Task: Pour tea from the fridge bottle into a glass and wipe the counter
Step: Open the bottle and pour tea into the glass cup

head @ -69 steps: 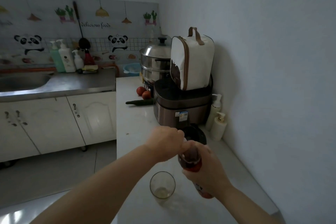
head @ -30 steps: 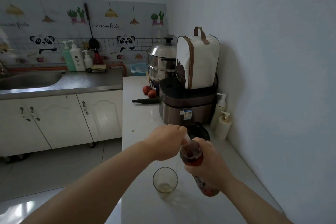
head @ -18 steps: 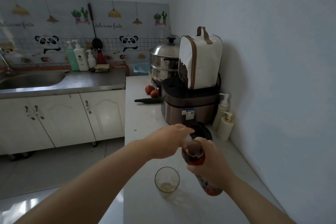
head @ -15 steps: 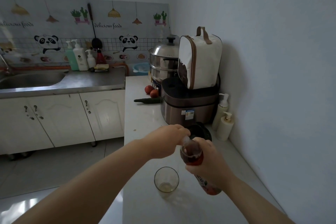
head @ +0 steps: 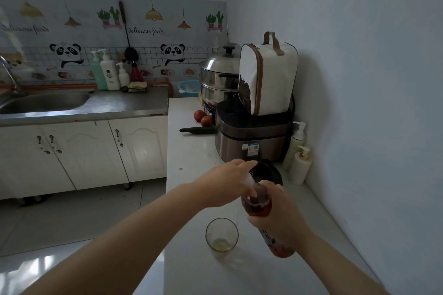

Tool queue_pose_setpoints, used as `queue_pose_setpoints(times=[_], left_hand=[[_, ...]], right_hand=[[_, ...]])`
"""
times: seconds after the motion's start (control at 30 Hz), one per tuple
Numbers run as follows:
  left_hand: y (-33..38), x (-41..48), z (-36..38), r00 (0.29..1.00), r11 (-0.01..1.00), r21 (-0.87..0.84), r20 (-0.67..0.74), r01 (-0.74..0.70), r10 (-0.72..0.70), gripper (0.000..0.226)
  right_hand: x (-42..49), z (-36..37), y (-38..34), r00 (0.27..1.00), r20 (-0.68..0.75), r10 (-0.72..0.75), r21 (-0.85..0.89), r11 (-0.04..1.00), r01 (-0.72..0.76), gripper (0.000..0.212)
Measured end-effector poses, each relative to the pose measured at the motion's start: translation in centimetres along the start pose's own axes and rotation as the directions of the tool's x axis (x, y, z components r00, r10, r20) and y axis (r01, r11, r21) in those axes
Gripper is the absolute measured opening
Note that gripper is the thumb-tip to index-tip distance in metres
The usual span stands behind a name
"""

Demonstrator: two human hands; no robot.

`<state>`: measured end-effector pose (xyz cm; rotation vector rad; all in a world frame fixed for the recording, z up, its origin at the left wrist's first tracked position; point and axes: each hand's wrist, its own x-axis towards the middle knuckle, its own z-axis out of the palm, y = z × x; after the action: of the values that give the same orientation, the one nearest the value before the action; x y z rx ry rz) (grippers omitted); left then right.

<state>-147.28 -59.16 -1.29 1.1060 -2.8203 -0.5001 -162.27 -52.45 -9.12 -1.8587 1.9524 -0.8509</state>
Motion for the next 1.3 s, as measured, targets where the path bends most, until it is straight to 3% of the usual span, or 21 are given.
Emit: queue_pose_setpoints(times=[0.1,0.3,0.5,0.63,0.77,0.87,0.97,1.07,1.17,1.3], left_hand=[[-0.03,-0.16,-0.33,0.999,1.0,-0.006,-0.034,-0.009,0.009,0.059],[0.1,-0.18,-0.36,0.994,0.997,0.07,-0.106,0.026,-0.018,0.03],[-0.24,-0.41,-0.32,0.996,0.972,0.233,-0.084,0.011,0.008,0.033],[-0.44,-0.88,0.04,0.997,0.995,-0.099,-0.063,0.031,-0.037,0.061],[-0.52,-0.79,0.03,0.996,0.999,-0.011,-0.085,-0.038,0.036,0.048],[-0.28,-0.52,0.03,0.995,0.999,0.011,-0.093,0.047,-0.046,0.028],[-0.07,-0.58,-0.04,0.993,0.995,-0.062,-0.08,0.082,-0.087,0.041],[-0.2,-0.81,-0.07,1.0,0.992,-0.125,-0.028,0.007,-0.011,0.064],[-0.37,-0.77,-0.27,0.997,0.999,-0.01,-0.057,-0.052,0.051,0.053],[0.07,-0.55,-0.28,0.998,0.999,0.022,-0.052,0.044,-0.043,0.032]], right_hand=[[0.07,-0.05,-0.06,1.0,-0.006,-0.006,0.016,1.0,0.006,0.047],[0.12,0.06,-0.17,1.0,0.001,0.011,0.016,1.0,-0.011,0.051],[-0.04,-0.17,-0.77,1.0,-0.008,0.005,0.004,1.0,-0.005,0.051],[-0.24,-0.28,-0.79,1.0,-0.009,0.005,0.021,1.0,-0.005,0.048],[-0.3,-0.04,-0.37,1.0,0.002,-0.003,0.007,1.0,0.003,0.048],[-0.31,0.17,-0.15,1.0,0.006,0.011,0.014,1.0,-0.011,0.051],[-0.37,0.25,-0.13,1.0,0.006,0.016,-0.001,1.0,-0.016,0.054],[-0.45,0.23,-0.06,1.0,0.002,-0.006,-0.007,1.0,0.006,0.052],[-0.49,0.15,0.02,1.0,-0.009,-0.017,0.005,1.0,0.017,0.049],[-0.49,0.26,0.17,1.0,-0.008,-0.011,0.006,1.0,0.011,0.05]])
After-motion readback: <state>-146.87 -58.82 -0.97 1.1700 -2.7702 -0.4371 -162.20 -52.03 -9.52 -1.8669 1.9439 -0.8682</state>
